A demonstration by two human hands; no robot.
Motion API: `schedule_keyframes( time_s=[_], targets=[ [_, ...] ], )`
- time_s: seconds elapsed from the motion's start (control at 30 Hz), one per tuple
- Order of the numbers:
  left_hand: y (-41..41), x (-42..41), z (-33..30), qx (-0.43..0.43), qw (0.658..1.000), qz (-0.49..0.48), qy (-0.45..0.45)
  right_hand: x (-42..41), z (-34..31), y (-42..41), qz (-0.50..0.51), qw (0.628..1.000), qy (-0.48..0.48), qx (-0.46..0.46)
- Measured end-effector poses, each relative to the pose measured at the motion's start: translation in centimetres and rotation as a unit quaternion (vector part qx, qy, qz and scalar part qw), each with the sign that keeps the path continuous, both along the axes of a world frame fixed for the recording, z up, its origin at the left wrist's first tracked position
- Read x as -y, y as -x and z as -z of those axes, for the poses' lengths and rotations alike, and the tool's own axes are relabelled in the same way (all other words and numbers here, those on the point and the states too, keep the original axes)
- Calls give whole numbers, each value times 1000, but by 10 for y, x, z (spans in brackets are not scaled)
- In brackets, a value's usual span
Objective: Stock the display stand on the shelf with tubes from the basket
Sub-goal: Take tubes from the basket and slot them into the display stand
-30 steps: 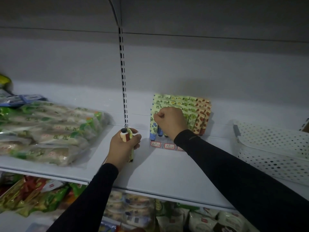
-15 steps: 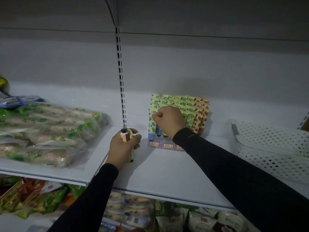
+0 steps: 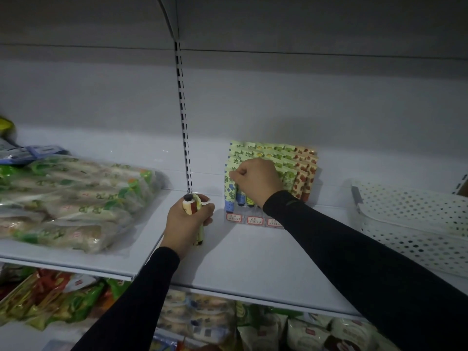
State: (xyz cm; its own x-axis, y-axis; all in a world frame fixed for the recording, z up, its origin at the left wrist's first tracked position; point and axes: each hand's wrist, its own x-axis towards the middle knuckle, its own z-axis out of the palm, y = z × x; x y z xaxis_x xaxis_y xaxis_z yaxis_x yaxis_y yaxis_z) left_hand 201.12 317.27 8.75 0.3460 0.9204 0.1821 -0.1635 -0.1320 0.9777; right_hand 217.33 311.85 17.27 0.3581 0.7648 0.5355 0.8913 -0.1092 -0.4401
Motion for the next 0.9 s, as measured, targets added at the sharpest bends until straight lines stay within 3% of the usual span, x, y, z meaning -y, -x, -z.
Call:
schedule_keyframes(
  time_s=[0.53,0.7,0.8,0.9],
  targets=[
    [-1,1,-1,-27,1000,6,-9,4,-5,1,-5,999,50,12],
    [1,2,-4,-49,998,32,-6,19,-10,-1,-11,1000,3,9],
    [0,4,-6,5,995,70,69,31,-7,0,-36,999,2,-12],
    [-3,11,-12,98,977,99,159,45,5,3,-101,988,86,-77]
  ],
)
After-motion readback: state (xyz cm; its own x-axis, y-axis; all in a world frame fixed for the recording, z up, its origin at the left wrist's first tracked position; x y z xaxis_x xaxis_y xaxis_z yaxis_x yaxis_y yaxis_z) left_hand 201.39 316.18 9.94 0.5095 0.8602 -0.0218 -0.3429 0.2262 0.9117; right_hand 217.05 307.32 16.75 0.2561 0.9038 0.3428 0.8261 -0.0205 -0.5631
